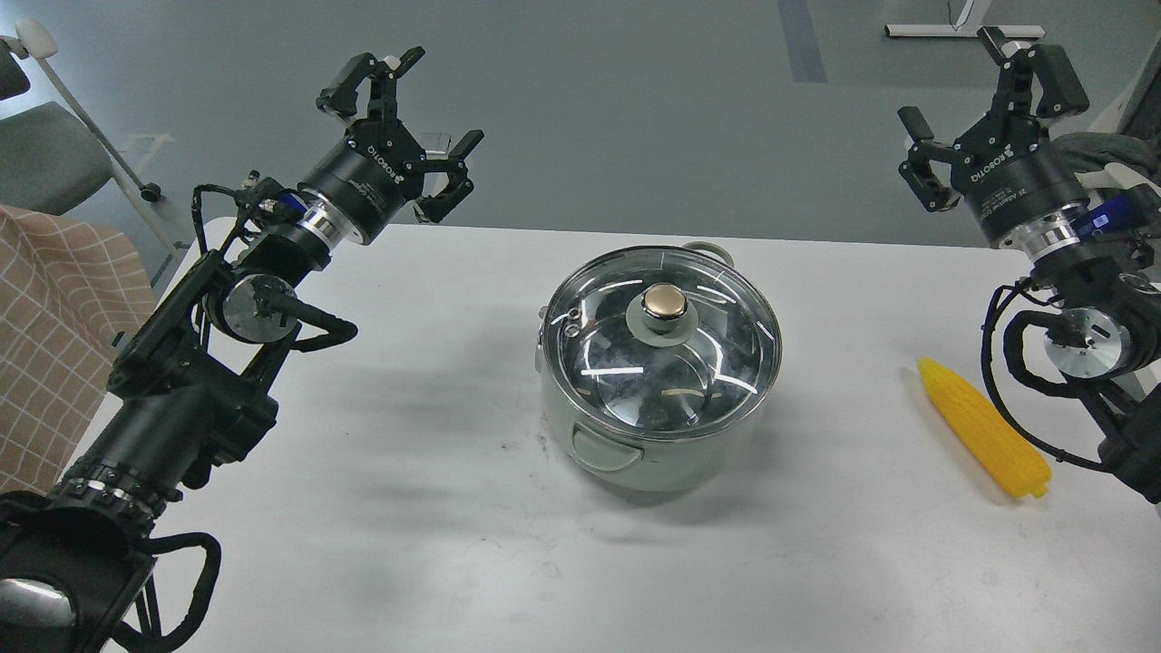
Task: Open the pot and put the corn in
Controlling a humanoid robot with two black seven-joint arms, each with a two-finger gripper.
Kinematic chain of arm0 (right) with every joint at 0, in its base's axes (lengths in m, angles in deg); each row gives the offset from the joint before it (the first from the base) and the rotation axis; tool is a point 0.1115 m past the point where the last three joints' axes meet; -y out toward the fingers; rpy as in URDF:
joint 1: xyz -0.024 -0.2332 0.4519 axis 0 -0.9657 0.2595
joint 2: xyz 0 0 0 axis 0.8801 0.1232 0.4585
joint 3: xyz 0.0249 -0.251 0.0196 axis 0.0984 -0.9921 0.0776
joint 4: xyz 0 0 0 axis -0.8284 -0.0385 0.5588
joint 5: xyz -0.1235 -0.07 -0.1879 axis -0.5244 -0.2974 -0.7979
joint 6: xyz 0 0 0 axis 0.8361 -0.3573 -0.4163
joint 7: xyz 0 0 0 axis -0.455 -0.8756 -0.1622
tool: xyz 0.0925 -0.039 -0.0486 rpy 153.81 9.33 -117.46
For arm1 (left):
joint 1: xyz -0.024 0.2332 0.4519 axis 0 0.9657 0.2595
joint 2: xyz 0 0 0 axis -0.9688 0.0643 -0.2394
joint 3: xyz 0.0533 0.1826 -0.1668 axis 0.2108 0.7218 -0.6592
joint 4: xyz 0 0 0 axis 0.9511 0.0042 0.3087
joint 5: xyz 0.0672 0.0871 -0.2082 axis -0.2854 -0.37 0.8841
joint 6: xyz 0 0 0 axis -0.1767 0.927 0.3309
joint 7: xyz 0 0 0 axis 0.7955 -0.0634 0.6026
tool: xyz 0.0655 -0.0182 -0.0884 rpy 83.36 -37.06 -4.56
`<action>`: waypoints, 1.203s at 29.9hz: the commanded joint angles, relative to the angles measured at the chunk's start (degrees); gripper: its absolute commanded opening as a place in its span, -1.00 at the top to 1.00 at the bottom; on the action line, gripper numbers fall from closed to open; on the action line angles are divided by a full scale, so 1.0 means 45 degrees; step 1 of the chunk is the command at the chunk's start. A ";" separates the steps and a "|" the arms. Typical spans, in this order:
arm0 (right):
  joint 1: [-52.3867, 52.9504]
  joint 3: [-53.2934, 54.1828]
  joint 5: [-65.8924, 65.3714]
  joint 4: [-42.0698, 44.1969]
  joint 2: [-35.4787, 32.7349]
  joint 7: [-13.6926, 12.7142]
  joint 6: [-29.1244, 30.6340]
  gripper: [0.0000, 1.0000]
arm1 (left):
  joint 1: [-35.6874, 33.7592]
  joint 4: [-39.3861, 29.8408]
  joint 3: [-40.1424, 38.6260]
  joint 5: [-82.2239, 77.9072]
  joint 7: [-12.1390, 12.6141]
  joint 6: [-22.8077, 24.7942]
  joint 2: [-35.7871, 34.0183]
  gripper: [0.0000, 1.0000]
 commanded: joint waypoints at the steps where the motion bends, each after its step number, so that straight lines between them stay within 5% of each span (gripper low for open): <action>1: 0.0017 -0.0007 -0.0028 0.0203 -0.0010 0.0002 0.0015 -1.00 | -0.0087 0.0079 0.0006 0.0033 0.0019 0.0000 -0.0177 -0.96; 9: -0.0042 -0.0027 -0.0028 0.0262 -0.0009 0.0002 -0.0200 -1.00 | -0.0048 0.0255 0.0045 0.0033 -0.0975 -0.0438 -0.0236 -0.96; 16: -0.0042 -0.0027 -0.0009 0.0243 0.0030 0.0002 -0.0356 -1.00 | -0.0009 -0.0019 0.0182 0.0033 -0.1230 -0.1632 -0.0256 -0.96; 20: -0.0061 -0.0027 -0.0009 0.0223 -0.0010 0.0002 -0.0356 -1.00 | 0.0069 -0.0058 0.0861 -0.0434 -0.2868 -0.1691 -0.0430 -0.96; 29: -0.0061 -0.0027 -0.0009 0.0184 -0.0029 0.0002 -0.0356 -1.00 | -0.0360 -0.2145 0.1530 -0.2816 -0.2969 -0.1671 -0.1466 -0.95; 36: -0.0159 -0.0027 -0.0009 0.0126 -0.0010 0.0002 -0.0356 -1.00 | -0.0732 -0.4622 0.1549 -0.8628 -0.2969 -0.1690 -0.1955 -0.95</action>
